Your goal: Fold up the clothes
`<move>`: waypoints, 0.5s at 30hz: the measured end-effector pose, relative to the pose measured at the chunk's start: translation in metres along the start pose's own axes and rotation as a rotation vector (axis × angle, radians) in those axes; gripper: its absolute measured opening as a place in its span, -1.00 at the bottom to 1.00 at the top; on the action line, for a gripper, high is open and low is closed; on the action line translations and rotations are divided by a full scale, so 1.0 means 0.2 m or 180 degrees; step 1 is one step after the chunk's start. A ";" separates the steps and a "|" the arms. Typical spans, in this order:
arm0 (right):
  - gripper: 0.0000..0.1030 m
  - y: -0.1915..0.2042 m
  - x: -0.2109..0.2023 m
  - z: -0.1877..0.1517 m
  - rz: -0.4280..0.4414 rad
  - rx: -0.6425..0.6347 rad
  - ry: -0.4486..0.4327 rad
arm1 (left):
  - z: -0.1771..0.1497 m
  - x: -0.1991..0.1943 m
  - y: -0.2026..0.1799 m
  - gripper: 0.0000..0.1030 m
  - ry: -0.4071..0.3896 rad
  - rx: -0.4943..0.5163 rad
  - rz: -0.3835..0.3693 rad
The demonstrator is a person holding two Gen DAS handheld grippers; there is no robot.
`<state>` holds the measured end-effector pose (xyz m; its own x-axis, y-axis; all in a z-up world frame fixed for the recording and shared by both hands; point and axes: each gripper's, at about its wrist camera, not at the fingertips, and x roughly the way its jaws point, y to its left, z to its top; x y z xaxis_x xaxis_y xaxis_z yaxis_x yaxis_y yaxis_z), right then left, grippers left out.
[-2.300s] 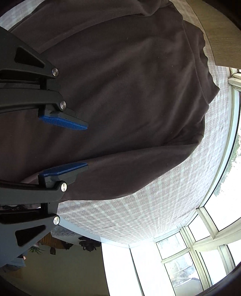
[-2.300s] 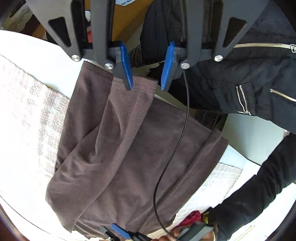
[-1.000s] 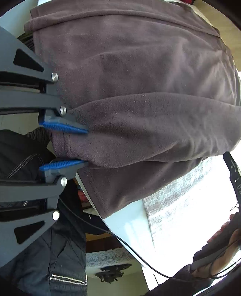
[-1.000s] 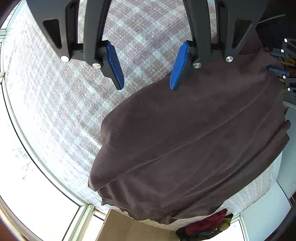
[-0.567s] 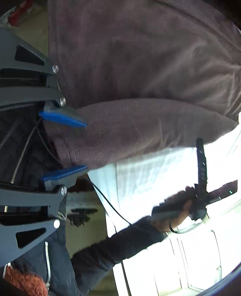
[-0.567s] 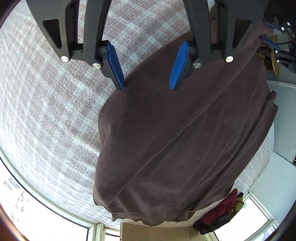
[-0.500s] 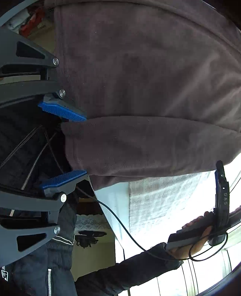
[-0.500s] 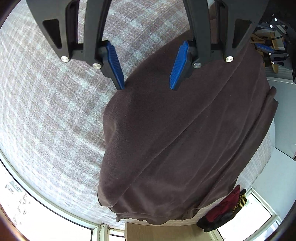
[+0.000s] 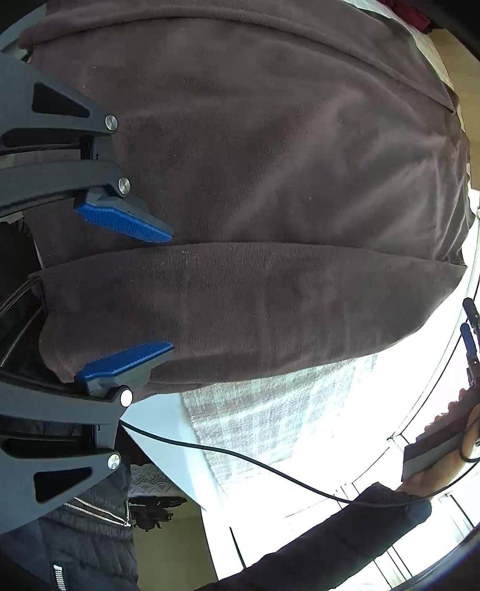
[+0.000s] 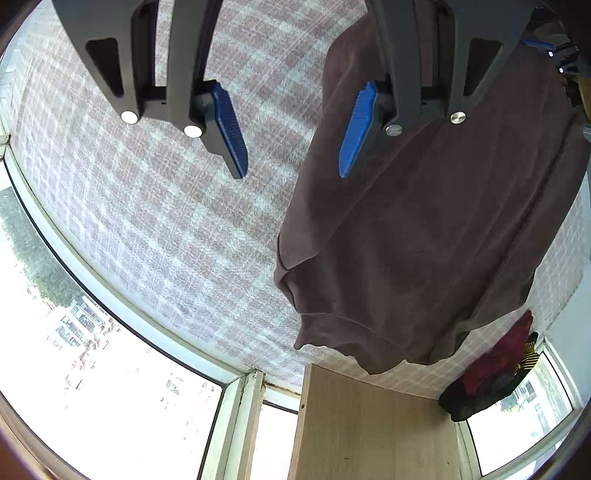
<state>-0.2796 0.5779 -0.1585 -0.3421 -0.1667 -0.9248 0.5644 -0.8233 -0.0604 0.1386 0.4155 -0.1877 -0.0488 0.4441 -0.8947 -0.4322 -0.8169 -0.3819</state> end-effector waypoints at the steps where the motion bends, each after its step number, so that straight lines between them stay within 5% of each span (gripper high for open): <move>1: 0.00 -0.04 0.07 0.05 0.0087 0.0054 0.0091 | -0.01 0.02 0.00 0.05 0.0003 -0.0002 -0.0014; 5: -0.01 -0.14 0.28 0.20 0.0290 0.0096 0.0333 | -0.02 0.06 -0.03 0.06 -0.0010 0.0014 -0.0067; 11: -0.01 -0.10 0.39 0.20 0.0640 -0.0050 0.0431 | -0.04 0.10 -0.07 0.07 0.0007 0.0055 -0.0156; 12: -0.05 -0.09 0.40 0.20 0.0730 -0.0046 0.0424 | -0.05 0.11 -0.08 0.07 0.0014 0.0061 -0.0162; 15: -0.62 -0.04 0.39 0.20 0.0637 -0.0242 0.0412 | -0.06 0.12 -0.11 0.07 0.0015 0.0061 -0.0174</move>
<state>-0.3407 0.5487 -0.2147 -0.1215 -0.2473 -0.9613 0.6677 -0.7370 0.1052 0.1571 0.4405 -0.2042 -0.0204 0.4861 -0.8737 -0.4514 -0.7842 -0.4258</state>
